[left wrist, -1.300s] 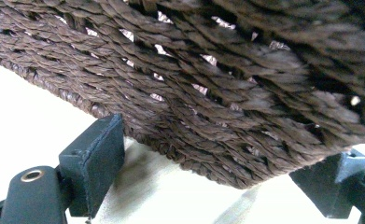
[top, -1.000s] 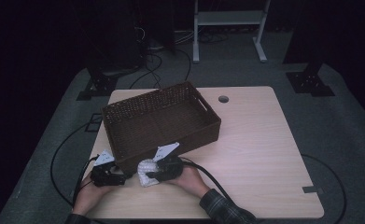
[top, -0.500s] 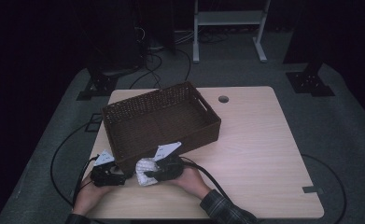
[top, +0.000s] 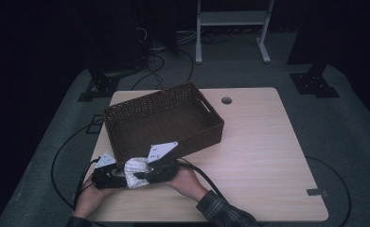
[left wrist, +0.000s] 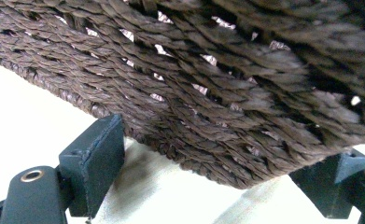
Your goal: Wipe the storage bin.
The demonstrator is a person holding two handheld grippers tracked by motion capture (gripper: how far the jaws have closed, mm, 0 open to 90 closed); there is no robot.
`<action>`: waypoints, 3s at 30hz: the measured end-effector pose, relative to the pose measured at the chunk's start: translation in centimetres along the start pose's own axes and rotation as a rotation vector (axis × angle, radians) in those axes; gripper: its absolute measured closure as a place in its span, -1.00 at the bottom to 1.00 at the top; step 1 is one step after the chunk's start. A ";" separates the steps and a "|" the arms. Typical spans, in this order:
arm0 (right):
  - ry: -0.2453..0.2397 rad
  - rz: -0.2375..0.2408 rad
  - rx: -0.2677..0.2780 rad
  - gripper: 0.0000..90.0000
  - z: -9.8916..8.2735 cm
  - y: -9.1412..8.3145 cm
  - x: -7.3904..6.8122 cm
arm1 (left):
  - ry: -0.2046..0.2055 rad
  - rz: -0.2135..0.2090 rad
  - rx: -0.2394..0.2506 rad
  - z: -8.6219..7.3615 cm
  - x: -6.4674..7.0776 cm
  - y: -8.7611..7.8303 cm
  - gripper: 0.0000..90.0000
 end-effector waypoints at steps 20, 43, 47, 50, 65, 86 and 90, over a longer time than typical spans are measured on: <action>0.044 0.004 -0.122 0.40 -3.4 2.3 1.9 | -0.002 0.000 0.006 0.0 0.0 0.0 -0.65; 0.058 -0.037 -0.144 0.39 -5.1 -1.3 2.3 | -0.001 0.002 0.005 0.0 0.0 0.0 -0.66; 0.061 -0.058 -0.135 0.39 -5.5 -3.3 2.3 | -0.001 0.002 0.006 0.0 0.0 0.0 -0.66; 0.065 -0.076 -0.131 0.39 -5.9 -4.7 2.4 | -0.001 0.001 0.006 0.0 0.0 0.0 -0.66; 0.137 -0.210 -0.098 0.39 -9.1 -12.3 4.2 | 0.001 -0.001 0.005 0.0 0.0 0.0 -0.66; 0.268 -0.496 -0.068 0.39 -15.0 -24.2 6.2 | 0.003 -0.002 0.005 0.0 0.0 0.0 -0.66; 0.281 -0.546 -0.071 0.39 -16.0 -25.9 6.6 | 0.003 -0.001 0.005 0.0 0.0 0.0 -0.66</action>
Point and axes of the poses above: each handheld gripper's, and its own axes: y roughly forward along the jaws, z roughly out of its top, x roughly to its right, the point moved 6 cm from there along y, roughly forward along the jaws, and after that the axes turned 1 degree about x, right-handed, at the moved point
